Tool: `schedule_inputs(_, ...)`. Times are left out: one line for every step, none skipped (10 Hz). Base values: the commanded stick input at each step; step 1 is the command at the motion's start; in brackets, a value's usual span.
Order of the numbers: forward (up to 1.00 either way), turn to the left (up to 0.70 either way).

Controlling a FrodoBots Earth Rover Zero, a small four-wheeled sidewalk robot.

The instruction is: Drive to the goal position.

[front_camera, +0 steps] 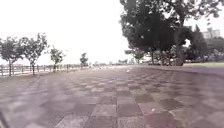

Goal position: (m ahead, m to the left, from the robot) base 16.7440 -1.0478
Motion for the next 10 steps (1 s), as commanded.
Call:
schedule_inputs(1.0,0.0)
schedule_inputs(1.0,0.0)
schedule_inputs(1.0,0.0)
schedule_inputs(1.0,0.0)
schedule_inputs(1.0,0.0)
schedule_inputs(1.0,0.0)
schedule_inputs(1.0,0.0)
schedule_inputs(1.0,0.0)
schedule_inputs(1.0,0.0)
schedule_inputs(1.0,0.0)
